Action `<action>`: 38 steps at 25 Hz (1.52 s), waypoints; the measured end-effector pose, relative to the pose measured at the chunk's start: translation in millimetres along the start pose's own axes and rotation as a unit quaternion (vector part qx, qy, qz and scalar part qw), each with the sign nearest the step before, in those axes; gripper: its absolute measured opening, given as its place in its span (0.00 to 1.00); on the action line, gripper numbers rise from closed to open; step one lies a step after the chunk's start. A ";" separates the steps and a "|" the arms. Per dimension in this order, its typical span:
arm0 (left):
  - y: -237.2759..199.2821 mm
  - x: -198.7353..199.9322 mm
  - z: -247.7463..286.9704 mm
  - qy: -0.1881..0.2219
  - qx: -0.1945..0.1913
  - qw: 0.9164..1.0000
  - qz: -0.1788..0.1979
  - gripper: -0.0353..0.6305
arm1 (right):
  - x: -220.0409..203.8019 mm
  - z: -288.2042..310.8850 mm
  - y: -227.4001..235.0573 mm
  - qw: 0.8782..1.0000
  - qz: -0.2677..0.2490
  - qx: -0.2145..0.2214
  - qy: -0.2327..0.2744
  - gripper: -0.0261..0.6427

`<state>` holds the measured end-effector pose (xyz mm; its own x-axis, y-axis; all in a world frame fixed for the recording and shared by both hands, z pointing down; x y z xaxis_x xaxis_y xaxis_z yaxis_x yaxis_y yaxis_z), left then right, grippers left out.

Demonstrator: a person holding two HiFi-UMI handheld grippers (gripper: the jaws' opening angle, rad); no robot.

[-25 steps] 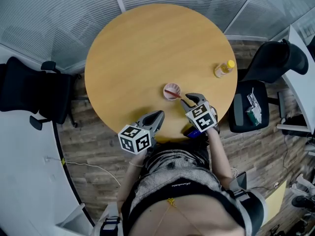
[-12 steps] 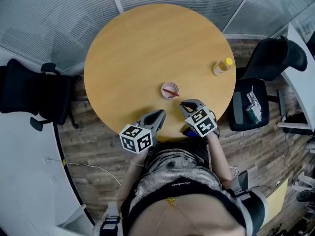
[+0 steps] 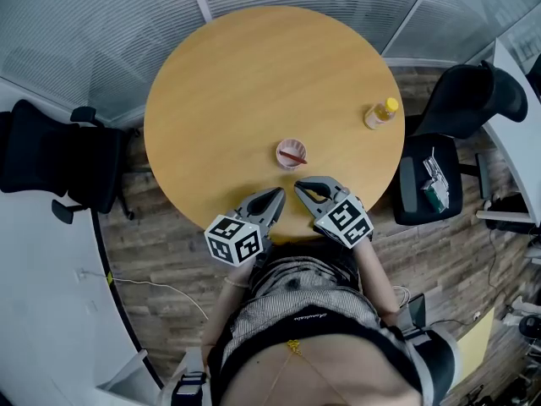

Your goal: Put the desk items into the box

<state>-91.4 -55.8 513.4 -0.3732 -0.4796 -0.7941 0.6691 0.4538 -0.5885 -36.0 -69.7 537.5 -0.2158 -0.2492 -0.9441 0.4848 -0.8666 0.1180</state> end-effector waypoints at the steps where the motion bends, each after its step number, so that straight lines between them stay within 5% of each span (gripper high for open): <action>1: 1.0 1.4 0.1 0.004 -0.001 1.000 0.000 0.08 | 3.3 -0.2 -1.1 1.000 -0.004 0.000 0.010 0.08; 22: 43.4 66.2 -8.7 0.122 -0.054 0.991 0.029 0.08 | 91.7 -20.0 -9.7 0.983 -0.085 -0.008 0.162 0.07; 38: 42.3 67.3 -11.5 0.118 -0.049 0.990 0.059 0.08 | 89.0 -21.8 -10.4 0.984 -0.089 -0.011 0.151 0.07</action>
<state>-95.7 -60.2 433.4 -0.4436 -0.2361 -0.8646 0.6551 0.5729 -0.4926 -41.8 -73.5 445.5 -0.0388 0.0492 -0.9980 0.4808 -0.8746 -0.0618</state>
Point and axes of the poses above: the fingertips, and each gripper's own axes: z forward along the fingers, y to its right, x out of its top, the point moved 2 cm from there along -z, backward along the fingers, and after that the axes turned 13 degrees about y, right-handed, at the moved point
